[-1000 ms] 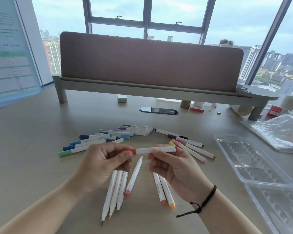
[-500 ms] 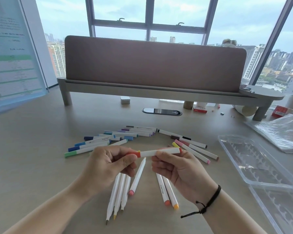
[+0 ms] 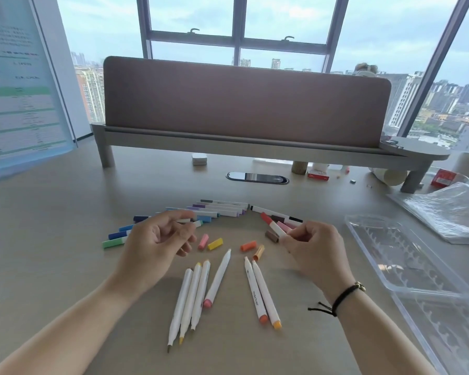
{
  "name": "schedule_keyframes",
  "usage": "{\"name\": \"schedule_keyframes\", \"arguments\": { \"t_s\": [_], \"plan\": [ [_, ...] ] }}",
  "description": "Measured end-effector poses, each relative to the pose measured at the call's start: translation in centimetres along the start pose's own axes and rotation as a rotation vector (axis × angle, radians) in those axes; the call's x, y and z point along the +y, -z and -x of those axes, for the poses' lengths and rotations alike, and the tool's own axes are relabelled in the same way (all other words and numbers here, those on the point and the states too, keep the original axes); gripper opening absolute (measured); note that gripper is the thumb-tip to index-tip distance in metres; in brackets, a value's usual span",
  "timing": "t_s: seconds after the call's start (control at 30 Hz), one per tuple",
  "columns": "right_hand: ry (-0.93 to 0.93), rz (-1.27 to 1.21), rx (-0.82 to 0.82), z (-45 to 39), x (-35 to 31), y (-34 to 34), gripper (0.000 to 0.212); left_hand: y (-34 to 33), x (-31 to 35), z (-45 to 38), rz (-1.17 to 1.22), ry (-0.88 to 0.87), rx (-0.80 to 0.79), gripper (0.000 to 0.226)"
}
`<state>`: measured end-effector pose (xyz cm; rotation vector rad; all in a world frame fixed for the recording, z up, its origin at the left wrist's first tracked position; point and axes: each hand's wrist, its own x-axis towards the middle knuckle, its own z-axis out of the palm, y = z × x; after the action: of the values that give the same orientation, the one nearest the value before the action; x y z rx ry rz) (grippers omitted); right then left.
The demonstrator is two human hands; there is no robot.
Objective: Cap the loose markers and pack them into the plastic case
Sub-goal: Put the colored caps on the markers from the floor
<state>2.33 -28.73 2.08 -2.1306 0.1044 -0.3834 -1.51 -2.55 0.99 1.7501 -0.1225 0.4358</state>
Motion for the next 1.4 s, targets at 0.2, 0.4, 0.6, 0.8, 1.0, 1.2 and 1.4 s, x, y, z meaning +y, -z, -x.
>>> {"name": "schedule_keyframes", "arguments": {
  "t_s": [0.2,0.4,0.6,0.8,1.0,1.2,1.4],
  "plan": [
    [0.047,0.366,0.009,0.1,0.9,-0.2,0.014,0.3,-0.8,-0.5,-0.055,-0.009,0.068,0.016],
    [0.113,0.561,-0.027,-0.1,1.2,-0.3,0.007,0.5,-1.2,-0.8,-0.073,-0.001,0.092,0.015],
    [0.269,0.341,-0.169,0.4,0.6,-0.7,0.008,0.7,-1.5,-1.1,-0.102,0.017,0.12,0.013],
    [0.393,0.274,-0.461,3.0,-0.8,-2.0,0.009,0.7,-1.4,-1.1,-0.145,0.03,0.124,0.014],
    [0.424,0.31,-0.447,3.4,-1.1,-2.3,0.009,0.5,-0.9,-0.8,-0.189,0.027,0.097,0.012],
    [0.471,0.281,-0.501,4.4,-1.2,-3.2,0.01,1.7,-0.9,-0.8,-0.713,0.071,-0.249,0.029],
    [0.387,0.28,-0.328,2.9,-0.7,-2.3,0.014,2.0,-0.7,-0.3,-0.9,0.131,-0.425,0.05]
  ]
}}
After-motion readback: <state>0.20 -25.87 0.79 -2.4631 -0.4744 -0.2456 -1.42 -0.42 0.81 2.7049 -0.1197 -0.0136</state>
